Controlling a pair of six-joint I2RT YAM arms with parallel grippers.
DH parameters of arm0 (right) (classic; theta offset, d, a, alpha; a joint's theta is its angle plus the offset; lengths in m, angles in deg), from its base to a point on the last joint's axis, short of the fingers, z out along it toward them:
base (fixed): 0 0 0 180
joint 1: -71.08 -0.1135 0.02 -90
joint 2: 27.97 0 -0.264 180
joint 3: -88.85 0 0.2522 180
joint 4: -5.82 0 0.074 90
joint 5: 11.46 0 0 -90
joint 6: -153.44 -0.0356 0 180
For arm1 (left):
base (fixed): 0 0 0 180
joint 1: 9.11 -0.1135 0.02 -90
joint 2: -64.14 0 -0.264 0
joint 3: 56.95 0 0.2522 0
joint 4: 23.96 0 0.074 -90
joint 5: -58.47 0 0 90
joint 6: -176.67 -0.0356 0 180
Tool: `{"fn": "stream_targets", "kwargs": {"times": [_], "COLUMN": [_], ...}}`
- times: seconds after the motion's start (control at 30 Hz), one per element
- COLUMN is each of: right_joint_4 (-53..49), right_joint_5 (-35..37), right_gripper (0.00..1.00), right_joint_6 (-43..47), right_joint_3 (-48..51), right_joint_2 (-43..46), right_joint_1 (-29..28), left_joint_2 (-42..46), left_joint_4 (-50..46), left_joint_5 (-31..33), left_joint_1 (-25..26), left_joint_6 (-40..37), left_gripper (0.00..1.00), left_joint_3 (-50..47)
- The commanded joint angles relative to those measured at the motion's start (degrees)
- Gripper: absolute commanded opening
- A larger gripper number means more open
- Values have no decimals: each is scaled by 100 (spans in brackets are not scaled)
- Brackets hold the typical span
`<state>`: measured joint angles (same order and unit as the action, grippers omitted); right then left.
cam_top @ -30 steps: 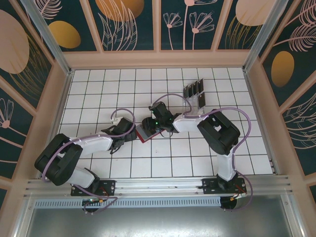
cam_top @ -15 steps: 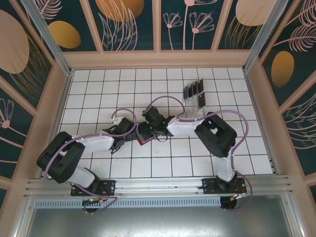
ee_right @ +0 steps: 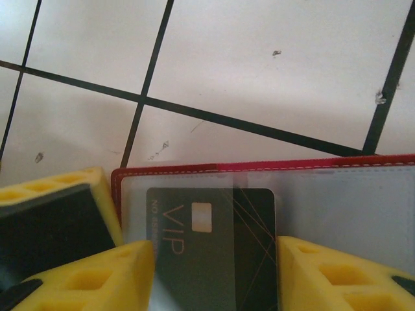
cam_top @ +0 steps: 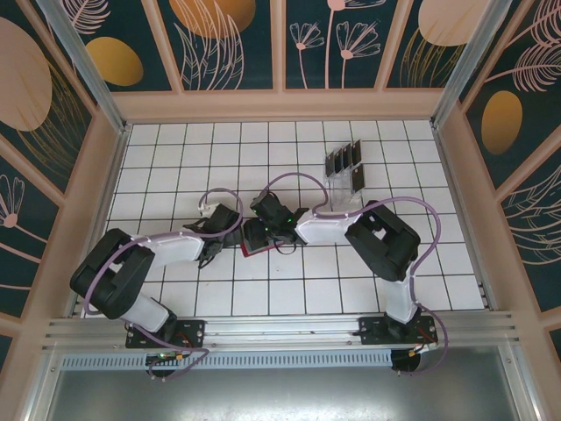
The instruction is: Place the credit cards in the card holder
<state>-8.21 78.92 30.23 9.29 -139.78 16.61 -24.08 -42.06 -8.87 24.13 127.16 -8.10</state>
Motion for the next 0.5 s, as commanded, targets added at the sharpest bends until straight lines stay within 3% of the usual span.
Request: {"fn": "stream_targets", "kwargs": {"times": [0.0, 0.47], "right_joint_4": [-143, 26], "right_joint_5": [-44, -124], "right_gripper": [52, 51], "right_joint_6": [-294, -536], "right_joint_3": [133, 438], "right_joint_2": [157, 540], "right_joint_1": [19, 116], "left_joint_2": [-267, 448], "left_joint_4": [352, 78], "left_joint_5": [-5, -169], "left_joint_1": [-281, -454], "left_joint_6": [-300, -280], "left_gripper": [99, 99], "left_joint_3": [99, -103]}}
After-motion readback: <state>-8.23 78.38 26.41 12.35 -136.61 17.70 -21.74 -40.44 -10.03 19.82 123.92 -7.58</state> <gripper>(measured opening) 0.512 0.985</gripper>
